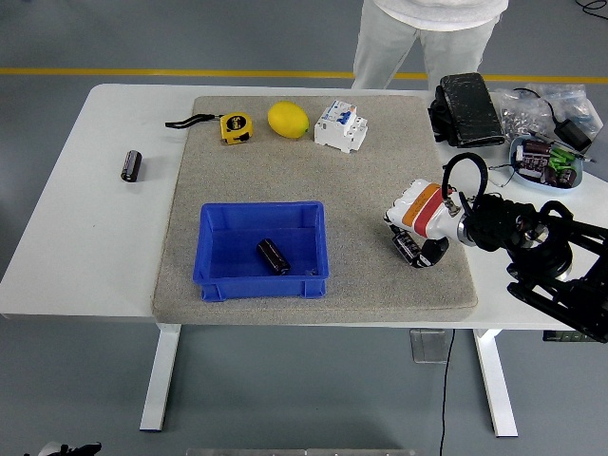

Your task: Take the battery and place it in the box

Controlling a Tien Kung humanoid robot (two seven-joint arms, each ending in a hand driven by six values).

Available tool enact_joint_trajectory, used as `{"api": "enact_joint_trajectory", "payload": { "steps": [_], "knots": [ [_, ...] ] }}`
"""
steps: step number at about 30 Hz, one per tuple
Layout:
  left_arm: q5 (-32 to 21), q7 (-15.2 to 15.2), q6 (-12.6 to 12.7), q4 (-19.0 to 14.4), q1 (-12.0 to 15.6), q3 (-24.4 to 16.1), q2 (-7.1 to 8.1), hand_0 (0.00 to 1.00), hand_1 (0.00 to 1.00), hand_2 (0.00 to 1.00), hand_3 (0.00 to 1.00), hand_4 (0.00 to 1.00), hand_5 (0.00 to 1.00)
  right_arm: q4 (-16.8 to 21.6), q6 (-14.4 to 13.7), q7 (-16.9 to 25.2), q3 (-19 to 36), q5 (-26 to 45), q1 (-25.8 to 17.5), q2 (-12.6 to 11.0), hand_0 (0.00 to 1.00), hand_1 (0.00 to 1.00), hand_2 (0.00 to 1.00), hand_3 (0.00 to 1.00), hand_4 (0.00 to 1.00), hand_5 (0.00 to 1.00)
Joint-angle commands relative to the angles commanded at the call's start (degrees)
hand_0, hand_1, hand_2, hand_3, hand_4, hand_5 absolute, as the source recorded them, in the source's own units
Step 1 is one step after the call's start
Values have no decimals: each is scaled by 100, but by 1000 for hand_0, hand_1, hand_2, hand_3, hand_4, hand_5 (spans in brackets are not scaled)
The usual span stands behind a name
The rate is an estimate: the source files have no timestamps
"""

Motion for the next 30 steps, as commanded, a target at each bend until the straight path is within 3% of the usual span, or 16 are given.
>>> {"api": "enact_joint_trajectory", "payload": {
  "steps": [10,18,24,30],
  "knots": [
    [1,-1,-3,1,-12,-6,11,706,690,730,593,609,484,88,-26,-10,49,0,28,-43,2,106,519,519,959,259],
    [5,3,-3,7,-16,-22,25,706,689,730,593,609,484,471,29,-91,288,0,38,-119,2,104,519,519,958,257],
    [43,6,13,12,-1,-28,7,705,687,729,594,609,484,1093,18,-285,737,0,30,135,2,104,522,523,943,235],
    [67,26,-2,8,-19,-59,33,706,688,728,594,609,484,1562,-69,-537,748,0,207,453,2,104,523,522,928,228]
  ]
}}
